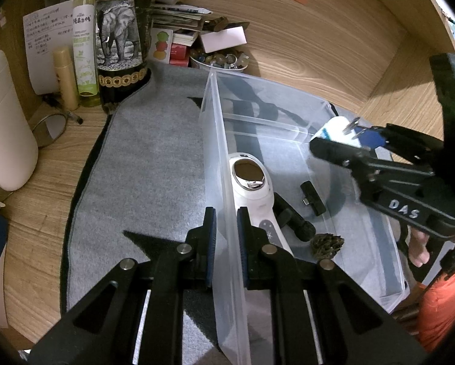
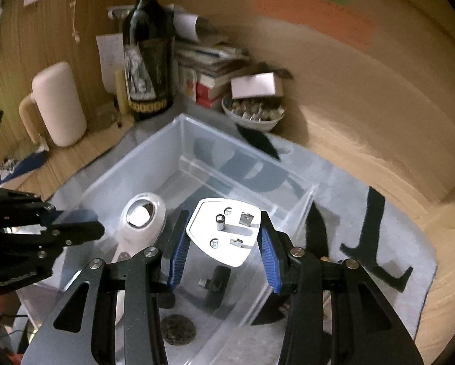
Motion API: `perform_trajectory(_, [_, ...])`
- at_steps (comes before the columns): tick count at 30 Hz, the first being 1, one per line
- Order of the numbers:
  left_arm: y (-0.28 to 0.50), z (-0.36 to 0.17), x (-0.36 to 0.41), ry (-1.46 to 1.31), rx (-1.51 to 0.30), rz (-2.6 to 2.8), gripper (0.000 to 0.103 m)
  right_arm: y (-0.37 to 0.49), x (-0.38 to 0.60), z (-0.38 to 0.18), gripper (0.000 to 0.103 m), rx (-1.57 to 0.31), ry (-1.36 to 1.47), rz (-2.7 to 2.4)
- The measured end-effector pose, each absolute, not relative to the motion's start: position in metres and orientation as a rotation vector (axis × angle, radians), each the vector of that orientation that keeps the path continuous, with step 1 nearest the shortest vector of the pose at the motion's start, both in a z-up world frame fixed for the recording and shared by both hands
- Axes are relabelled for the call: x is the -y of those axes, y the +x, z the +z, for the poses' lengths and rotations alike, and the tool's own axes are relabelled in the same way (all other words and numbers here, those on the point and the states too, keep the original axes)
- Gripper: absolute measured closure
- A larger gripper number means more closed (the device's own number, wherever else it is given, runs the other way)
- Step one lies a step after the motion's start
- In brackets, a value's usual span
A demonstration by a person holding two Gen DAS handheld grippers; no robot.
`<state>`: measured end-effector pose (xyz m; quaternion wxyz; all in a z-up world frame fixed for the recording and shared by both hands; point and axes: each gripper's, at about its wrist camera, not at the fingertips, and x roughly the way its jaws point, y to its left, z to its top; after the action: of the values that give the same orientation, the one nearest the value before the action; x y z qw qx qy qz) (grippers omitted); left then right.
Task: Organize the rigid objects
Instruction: 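Carry the white plug adapter into the box and open the right tool, then grasp the ring of keys on the mat with the right tool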
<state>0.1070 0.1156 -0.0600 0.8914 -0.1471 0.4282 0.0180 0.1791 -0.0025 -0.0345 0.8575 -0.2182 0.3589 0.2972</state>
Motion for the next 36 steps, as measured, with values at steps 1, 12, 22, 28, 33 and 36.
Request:
perform_trajectory(1, [0.107, -0.06, -0.115, -0.304, -0.889, 0.037, 0.09, 0.181, 0.002, -0.037, 0.064, -0.764, -0.463, 0.626])
perform_trajectory(12, [0.106, -0.061, -0.116, -0.3, -0.887, 0.038, 0.09, 0.188, -0.008, -0.059, 0.064, -0.846, -0.514, 0.649])
perform_trajectory(22, [0.106, -0.06, -0.116, -0.3, -0.888, 0.038, 0.09, 0.181, -0.007, -0.046, 0.059, -0.81, -0.495, 0.653])
perform_trajectory(28, [0.107, -0.06, -0.116, -0.297, -0.889, 0.04, 0.09, 0.175, 0.002, -0.03, 0.049, -0.758, -0.455, 0.658])
perform_trajectory(33, [0.107, -0.06, -0.115, -0.298, -0.889, 0.041, 0.09, 0.174, 0.015, -0.014, 0.041, -0.709, -0.431, 0.62])
perform_trajectory(36, [0.107, -0.06, -0.115, -0.3, -0.888, 0.041, 0.09, 0.177, 0.028, -0.005, 0.041, -0.69, -0.419, 0.585])
